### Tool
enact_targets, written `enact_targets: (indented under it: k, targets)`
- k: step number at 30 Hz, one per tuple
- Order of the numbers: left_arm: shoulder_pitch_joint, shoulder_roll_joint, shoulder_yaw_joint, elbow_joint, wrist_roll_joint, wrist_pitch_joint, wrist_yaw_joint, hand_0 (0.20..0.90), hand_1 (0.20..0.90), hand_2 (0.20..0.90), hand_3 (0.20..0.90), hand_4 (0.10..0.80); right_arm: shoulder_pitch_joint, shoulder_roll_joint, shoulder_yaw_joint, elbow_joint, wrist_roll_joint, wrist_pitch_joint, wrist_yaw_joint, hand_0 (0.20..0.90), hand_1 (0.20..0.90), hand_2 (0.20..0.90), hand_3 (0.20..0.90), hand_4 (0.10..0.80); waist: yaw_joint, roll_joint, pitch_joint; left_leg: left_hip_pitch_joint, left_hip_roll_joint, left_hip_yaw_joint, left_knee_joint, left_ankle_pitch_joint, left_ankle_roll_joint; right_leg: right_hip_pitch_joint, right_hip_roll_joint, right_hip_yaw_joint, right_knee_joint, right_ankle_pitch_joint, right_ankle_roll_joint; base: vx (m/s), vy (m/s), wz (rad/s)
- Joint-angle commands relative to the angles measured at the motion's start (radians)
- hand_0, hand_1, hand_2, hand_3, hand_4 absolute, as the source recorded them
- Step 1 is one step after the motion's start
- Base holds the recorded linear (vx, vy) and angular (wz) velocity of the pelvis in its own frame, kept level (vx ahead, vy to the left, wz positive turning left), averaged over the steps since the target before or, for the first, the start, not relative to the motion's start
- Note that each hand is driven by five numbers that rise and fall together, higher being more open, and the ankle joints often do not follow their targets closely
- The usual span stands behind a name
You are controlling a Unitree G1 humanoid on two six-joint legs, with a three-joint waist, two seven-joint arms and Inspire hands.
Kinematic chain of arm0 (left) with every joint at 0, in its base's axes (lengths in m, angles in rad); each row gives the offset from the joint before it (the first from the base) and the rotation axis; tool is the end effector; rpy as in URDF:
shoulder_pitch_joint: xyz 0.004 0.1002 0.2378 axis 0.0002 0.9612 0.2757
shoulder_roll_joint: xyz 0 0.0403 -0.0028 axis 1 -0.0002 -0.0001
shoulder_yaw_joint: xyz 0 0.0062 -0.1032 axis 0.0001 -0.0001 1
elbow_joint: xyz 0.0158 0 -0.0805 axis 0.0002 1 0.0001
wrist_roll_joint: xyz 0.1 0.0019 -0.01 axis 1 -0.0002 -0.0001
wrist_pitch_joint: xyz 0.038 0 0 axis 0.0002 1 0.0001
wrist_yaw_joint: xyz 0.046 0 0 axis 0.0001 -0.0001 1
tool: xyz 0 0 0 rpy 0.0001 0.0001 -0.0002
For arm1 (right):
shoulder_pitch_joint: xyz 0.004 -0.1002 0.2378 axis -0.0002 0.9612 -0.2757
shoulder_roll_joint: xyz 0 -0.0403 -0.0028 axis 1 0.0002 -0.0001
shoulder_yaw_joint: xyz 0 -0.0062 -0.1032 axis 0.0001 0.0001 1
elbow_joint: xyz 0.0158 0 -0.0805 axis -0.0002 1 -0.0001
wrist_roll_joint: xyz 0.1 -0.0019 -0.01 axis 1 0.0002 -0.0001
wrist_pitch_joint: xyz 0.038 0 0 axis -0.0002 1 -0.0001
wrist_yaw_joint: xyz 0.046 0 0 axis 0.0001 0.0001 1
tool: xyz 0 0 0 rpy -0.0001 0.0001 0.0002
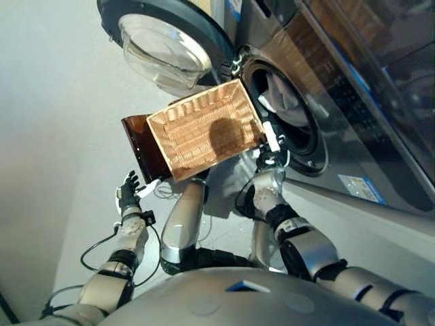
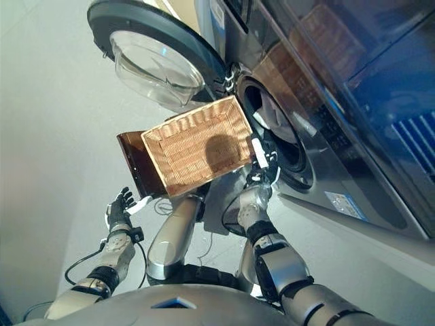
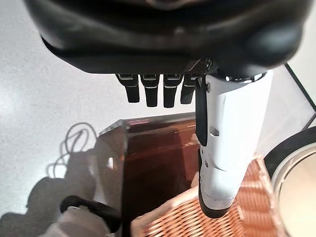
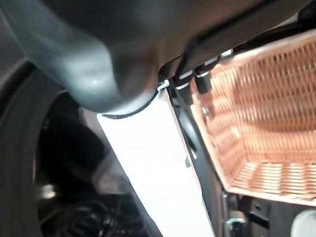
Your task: Pick up the clothes and place them into the washing machine
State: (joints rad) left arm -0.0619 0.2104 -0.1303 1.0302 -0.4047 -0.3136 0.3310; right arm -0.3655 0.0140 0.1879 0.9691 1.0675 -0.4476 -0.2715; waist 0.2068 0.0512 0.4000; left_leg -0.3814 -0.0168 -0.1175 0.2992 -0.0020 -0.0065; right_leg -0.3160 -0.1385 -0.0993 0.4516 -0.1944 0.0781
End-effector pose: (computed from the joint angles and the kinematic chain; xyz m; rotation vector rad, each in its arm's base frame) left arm 0.1375 0.2081 -0.0884 0.0326 0.6556 0.5080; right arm 0.2336 -0.1214 -0.0350 0.7812 0.3673 -0.5400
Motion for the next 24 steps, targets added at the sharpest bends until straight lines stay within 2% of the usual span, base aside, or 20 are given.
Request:
enact_targets:
  k: [1, 6, 8, 10, 14, 16, 20, 22, 23, 24]
  targets:
    - [0.015, 0.036, 0.034, 0.047, 0.026, -0.042, 0.000, 0.900, 0.900, 0.900, 0.900, 0.800, 0.057, -0.036, 0.000, -0.050, -0.079, 0.017, 0.062, 0.900, 0.900, 0.900, 0.900, 0.800, -0.005, 0.013, -0.104, 0.057, -0.035, 0.020, -0.110, 0.032, -0.036, 0.102, 0.020, -0.012, -0.179, 0.073, -0.008, 0.121, -0.014, -0.07]
    - [0.031, 0.033, 0.055, 0.066, 0.045, -0.041, -0.030, 0.900, 0.900, 0.900, 0.900, 0.800, 0.153, -0.095, -0.022, 0.010, -0.202, 0.074, 0.074, 0.900, 0.900, 0.900, 0.900, 0.800, -0.027, 0.003, -0.149, 0.118, -0.031, 0.014, -0.177, 0.055, -0.035, 0.154, 0.020, -0.012, -0.245, 0.102, 0.000, 0.115, -0.021, 0.00]
    - [0.037, 0.032, 0.069, 0.108, 0.079, -0.035, -0.059, 0.900, 0.900, 0.900, 0.900, 0.800, 0.222, -0.145, -0.030, 0.096, -0.368, 0.127, 0.067, 0.900, 0.900, 0.900, 0.900, 0.800, -0.041, -0.010, -0.189, 0.164, -0.029, 0.007, -0.228, 0.067, -0.035, 0.202, 0.017, -0.011, -0.298, 0.122, 0.010, 0.105, -0.053, -0.02]
    - [0.040, 0.031, 0.081, 0.139, 0.087, -0.027, -0.069, 0.900, 0.900, 0.900, 0.900, 0.800, 0.269, -0.155, -0.051, 0.110, -0.397, 0.138, 0.069, 0.900, 0.900, 0.900, 0.900, 0.800, -0.051, -0.017, -0.214, 0.192, -0.024, 0.005, -0.252, 0.071, -0.039, 0.232, 0.010, -0.015, -0.328, 0.132, 0.015, 0.076, -0.043, 0.07]
    - [0.052, 0.027, 0.100, 0.180, 0.098, -0.011, -0.099, 0.900, 0.900, 0.900, 0.900, 0.800, 0.315, -0.175, -0.073, 0.180, -0.490, 0.171, 0.080, 0.900, 0.900, 0.900, 0.900, 0.800, -0.062, -0.024, -0.259, 0.244, -0.019, 0.004, -0.289, 0.071, -0.038, 0.280, 0.003, -0.007, -0.369, 0.149, 0.024, 0.108, -0.030, 0.00]
    - [0.064, 0.024, 0.102, 0.212, 0.120, 0.008, -0.148, 0.900, 0.900, 0.900, 0.900, 0.800, 0.343, -0.206, -0.058, 0.237, -0.646, 0.210, 0.074, 0.900, 0.900, 0.900, 0.900, 0.800, -0.068, -0.027, -0.297, 0.280, -0.015, 0.005, -0.311, 0.071, -0.038, 0.314, -0.007, -0.006, -0.394, 0.162, 0.031, 0.109, -0.023, -0.02]
    - [0.072, 0.023, 0.107, 0.233, 0.123, 0.031, -0.192, 0.900, 0.900, 0.900, 0.900, 0.800, 0.348, -0.225, -0.044, 0.287, -0.736, 0.243, 0.089, 0.900, 0.900, 0.900, 0.900, 0.800, -0.073, -0.031, -0.321, 0.309, -0.009, 0.002, -0.314, 0.065, -0.033, 0.327, -0.001, 0.006, -0.380, 0.153, 0.031, 0.046, -0.037, -0.02]
    - [0.056, 0.037, 0.084, 0.236, 0.130, 0.051, -0.235, 0.900, 0.900, 0.900, 0.900, 0.800, 0.343, -0.239, -0.029, 0.325, -0.777, 0.262, 0.108, 0.900, 0.900, 0.900, 0.900, 0.800, -0.095, -0.035, -0.311, 0.310, 0.003, -0.027, -0.278, 0.064, -0.029, 0.322, 0.062, 0.074, -0.285, 0.099, 0.010, -0.026, -0.084, 0.01]
    - [0.056, 0.038, 0.084, 0.236, 0.130, 0.051, -0.235, 0.900, 0.900, 0.900, 0.900, 0.800, 0.343, -0.239, -0.028, 0.325, -0.777, 0.262, 0.108, 0.900, 0.900, 0.900, 0.900, 0.800, -0.096, -0.036, -0.309, 0.312, 0.002, -0.028, -0.277, 0.063, -0.030, 0.322, 0.061, 0.073, -0.281, 0.095, 0.010, -0.083, -0.120, 0.29]
    - [0.034, 0.054, 0.053, 0.225, 0.137, 0.053, -0.252, 0.900, 0.900, 0.900, 0.900, 0.800, 0.342, -0.246, -0.013, 0.350, -0.820, 0.275, 0.097, 0.900, 0.900, 0.900, 0.900, 0.800, -0.128, -0.041, -0.303, 0.290, 0.003, -0.069, -0.251, 0.074, -0.033, 0.322, 0.145, 0.225, -0.210, 0.059, -0.004, -0.073, -0.096, 0.47]
